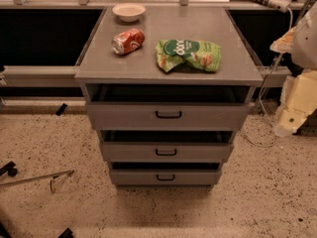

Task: Open middle drawer

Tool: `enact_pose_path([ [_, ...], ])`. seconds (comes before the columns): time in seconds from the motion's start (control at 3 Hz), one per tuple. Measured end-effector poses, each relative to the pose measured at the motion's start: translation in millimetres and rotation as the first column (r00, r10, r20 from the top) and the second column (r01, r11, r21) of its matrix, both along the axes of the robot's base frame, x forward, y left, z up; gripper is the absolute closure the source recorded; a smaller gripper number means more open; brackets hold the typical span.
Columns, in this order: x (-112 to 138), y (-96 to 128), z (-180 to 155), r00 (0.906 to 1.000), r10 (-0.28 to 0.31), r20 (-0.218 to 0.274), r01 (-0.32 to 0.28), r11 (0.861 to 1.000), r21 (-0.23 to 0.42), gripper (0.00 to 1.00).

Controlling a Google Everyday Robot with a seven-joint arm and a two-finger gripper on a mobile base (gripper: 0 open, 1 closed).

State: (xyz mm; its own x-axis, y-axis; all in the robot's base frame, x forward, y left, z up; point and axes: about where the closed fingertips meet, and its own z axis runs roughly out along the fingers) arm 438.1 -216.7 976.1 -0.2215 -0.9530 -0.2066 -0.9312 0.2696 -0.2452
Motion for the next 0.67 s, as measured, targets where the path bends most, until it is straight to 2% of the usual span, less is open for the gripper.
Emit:
enact_pose_path([
  [0.33, 0.0, 0.0, 0.0, 1.0000, 0.000, 0.000, 0.000, 1.000, 0.000, 0.00],
  [0.67, 15.2, 9.8, -15.9, 0.9996, 0.016, 0.022, -0.017, 0.999, 0.036, 0.00],
])
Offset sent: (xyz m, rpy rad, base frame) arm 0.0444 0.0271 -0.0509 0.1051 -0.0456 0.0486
